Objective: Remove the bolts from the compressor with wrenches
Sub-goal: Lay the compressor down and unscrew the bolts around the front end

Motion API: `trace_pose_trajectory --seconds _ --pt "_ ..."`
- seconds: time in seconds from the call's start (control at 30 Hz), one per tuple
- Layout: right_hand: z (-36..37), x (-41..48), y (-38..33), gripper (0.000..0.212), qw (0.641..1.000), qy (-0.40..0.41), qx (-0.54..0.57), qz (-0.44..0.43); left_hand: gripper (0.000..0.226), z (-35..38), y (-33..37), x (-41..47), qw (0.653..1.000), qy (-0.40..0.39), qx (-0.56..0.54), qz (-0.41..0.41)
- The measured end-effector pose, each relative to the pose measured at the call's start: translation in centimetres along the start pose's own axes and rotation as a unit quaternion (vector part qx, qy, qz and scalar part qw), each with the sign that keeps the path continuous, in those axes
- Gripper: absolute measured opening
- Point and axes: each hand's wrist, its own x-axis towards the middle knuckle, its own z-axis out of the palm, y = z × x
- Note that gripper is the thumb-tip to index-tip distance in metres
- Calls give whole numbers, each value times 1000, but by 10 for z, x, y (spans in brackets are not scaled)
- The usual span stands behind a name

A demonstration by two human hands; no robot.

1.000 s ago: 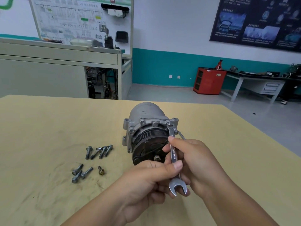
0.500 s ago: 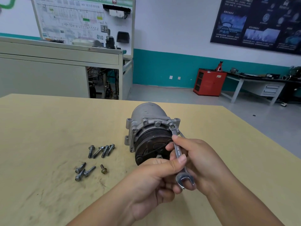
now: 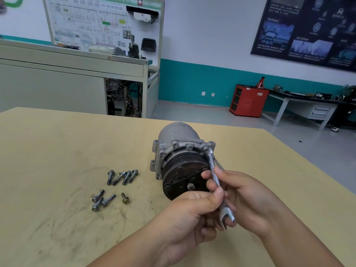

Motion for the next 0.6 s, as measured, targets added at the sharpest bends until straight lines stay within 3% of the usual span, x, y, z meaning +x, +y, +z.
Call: trace_pose_trajectory --seconds 0.4,0.6 --pt "-7 1 -1 27 993 38 -112 -16 32 4 -5 4 995 12 100 -6" --pt "-7 2 0 25 981 86 -174 -21 30 10 -14 11 991 54 120 -10"
